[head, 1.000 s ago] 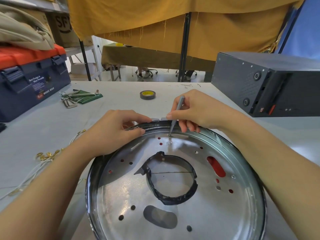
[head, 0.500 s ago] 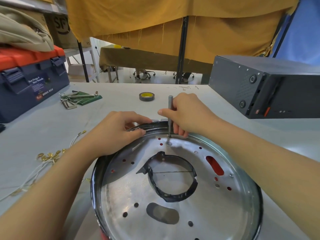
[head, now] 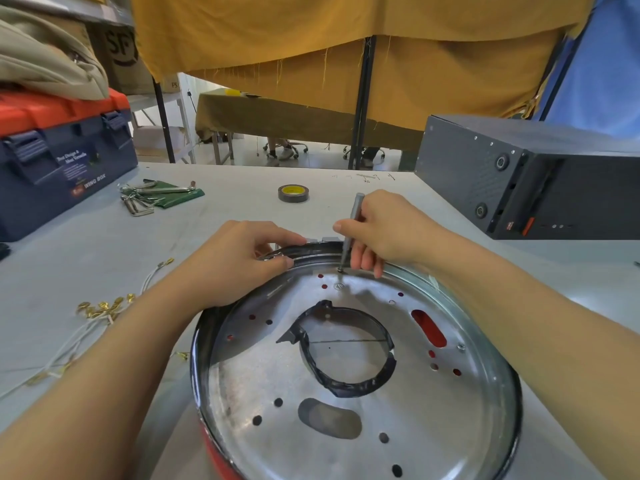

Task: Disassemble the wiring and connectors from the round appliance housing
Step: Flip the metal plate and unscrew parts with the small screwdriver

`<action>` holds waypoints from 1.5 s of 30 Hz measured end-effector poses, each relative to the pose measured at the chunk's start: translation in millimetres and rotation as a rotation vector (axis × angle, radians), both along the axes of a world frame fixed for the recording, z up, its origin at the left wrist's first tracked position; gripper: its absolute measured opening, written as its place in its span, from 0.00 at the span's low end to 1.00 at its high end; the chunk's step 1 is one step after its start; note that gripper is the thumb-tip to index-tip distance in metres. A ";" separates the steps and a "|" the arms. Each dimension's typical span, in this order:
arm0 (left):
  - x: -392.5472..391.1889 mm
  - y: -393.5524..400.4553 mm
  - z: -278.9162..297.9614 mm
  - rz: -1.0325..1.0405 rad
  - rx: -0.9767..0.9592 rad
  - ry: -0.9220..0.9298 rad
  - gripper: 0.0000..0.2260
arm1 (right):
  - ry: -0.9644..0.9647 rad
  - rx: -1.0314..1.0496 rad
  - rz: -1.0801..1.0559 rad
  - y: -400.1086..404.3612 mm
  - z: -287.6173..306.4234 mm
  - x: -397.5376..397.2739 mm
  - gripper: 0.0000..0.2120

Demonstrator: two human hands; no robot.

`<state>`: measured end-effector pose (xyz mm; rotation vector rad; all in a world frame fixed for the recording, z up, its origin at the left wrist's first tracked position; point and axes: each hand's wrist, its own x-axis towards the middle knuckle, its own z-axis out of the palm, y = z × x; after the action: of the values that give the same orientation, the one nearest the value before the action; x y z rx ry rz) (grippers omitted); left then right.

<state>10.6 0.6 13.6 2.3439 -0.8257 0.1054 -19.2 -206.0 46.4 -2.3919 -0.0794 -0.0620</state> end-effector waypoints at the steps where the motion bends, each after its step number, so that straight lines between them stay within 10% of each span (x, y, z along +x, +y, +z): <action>1: 0.2 -0.1 0.0 0.001 0.000 0.001 0.13 | 0.015 0.020 0.008 -0.9 0.4 0.3 0.17; 21: 0.3 -0.7 0.6 0.017 0.000 0.008 0.13 | 0.203 0.051 0.296 -20.2 18.6 12.7 0.11; 32: -1.1 -1.5 1.2 0.010 0.020 -0.007 0.13 | -0.034 -0.090 0.026 -4.7 6.9 7.8 0.04; 45: -2.6 -1.8 2.1 0.003 0.018 -0.018 0.13 | -0.077 -0.656 -0.097 29.2 29.3 11.5 0.17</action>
<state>7.9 -1.2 15.7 2.3642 -0.8357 0.1212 -7.6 -176.8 75.7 -3.0483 -0.0199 -0.1998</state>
